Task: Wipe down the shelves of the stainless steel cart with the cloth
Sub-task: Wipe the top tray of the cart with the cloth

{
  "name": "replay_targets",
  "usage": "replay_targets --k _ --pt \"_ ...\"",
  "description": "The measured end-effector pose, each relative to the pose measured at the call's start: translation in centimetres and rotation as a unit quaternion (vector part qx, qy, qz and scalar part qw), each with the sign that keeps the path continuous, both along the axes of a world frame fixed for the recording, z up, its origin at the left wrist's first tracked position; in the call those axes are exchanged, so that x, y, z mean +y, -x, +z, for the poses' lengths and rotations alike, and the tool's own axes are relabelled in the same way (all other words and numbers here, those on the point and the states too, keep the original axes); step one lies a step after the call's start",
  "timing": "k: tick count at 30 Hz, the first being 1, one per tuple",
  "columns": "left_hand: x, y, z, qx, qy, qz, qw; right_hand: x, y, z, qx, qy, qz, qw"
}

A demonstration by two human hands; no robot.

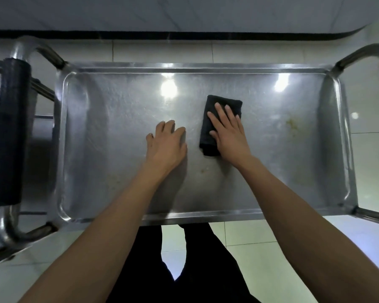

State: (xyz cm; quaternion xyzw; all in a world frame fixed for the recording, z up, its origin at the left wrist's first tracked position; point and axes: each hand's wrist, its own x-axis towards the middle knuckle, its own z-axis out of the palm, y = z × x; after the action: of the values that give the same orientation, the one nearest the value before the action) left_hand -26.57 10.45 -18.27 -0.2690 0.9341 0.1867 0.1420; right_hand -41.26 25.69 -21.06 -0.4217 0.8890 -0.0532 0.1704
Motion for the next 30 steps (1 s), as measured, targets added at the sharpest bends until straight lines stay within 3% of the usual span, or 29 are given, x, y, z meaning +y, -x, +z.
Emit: replay_targets --k 5,15,21,30 --pt "0.8 -0.1 -0.7 -0.044 0.030 -0.023 0.998 3.2 0.3 0.1 -0.002 0.014 -0.014 1.000" --pt "0.7 -1.7 -0.6 -0.022 0.019 -0.011 1.000 2.4 -3.8 -0.4 -0.002 0.015 0.038 0.999" --pt "-1.4 -6.7 -0.1 0.033 0.027 0.064 0.997 -1.7 -7.3 -0.4 -0.008 0.018 0.066 0.998" --pt "-7.2 -17.2 0.1 0.032 0.020 0.194 0.980 -9.1 -13.6 -1.1 -0.011 0.040 0.115 0.993"
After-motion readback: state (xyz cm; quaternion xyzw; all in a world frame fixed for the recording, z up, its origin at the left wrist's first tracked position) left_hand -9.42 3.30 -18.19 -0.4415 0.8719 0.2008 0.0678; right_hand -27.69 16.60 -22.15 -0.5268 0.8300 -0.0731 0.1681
